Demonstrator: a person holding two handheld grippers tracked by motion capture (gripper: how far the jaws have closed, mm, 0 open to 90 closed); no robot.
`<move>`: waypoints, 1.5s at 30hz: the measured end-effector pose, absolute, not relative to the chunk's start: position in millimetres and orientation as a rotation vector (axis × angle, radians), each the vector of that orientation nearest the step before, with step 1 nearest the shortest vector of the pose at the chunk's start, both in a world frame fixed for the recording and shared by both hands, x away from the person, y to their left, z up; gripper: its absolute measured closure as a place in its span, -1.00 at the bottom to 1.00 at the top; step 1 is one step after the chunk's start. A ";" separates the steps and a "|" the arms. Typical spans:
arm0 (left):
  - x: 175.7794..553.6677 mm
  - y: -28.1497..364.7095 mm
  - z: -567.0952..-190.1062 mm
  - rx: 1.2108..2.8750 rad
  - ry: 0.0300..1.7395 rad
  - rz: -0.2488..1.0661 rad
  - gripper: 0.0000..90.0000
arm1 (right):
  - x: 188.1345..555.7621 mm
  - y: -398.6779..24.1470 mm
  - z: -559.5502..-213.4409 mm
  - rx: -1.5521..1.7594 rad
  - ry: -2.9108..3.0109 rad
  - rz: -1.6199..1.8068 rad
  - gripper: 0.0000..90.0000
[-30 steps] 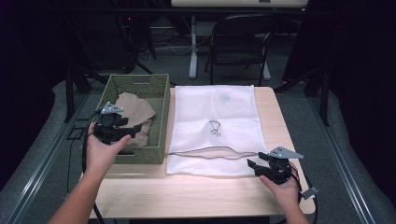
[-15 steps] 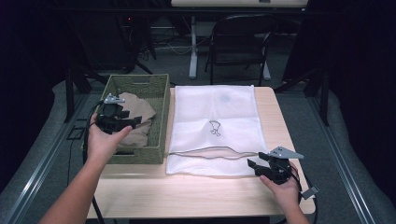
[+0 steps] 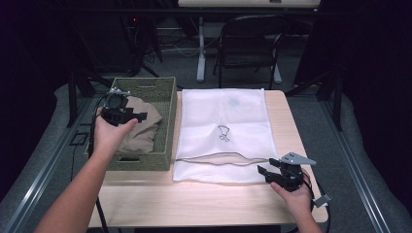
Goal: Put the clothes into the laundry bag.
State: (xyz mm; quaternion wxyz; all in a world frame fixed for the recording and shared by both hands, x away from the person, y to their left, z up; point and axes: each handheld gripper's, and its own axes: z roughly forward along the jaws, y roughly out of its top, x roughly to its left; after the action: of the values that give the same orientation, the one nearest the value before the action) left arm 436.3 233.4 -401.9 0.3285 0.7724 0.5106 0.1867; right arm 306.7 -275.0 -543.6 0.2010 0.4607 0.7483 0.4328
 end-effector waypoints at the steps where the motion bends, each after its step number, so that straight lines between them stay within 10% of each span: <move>1: 438.8 234.0 -402.2 2.017 1.344 0.480 -0.10 | 306.7 -274.9 -543.6 1.288 2.089 1.211 -0.11; 45: 505.6 266.1 -449.5 2.030 1.655 0.302 -0.11 | 307.9 -275.6 -545.2 1.297 2.096 1.217 -0.11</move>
State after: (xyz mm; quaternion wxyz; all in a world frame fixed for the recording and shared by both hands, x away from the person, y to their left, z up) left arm 505.6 266.1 -449.5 0.2497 0.7456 0.6079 0.1109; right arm 307.9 -275.6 -545.2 0.1951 0.4627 0.7478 0.4344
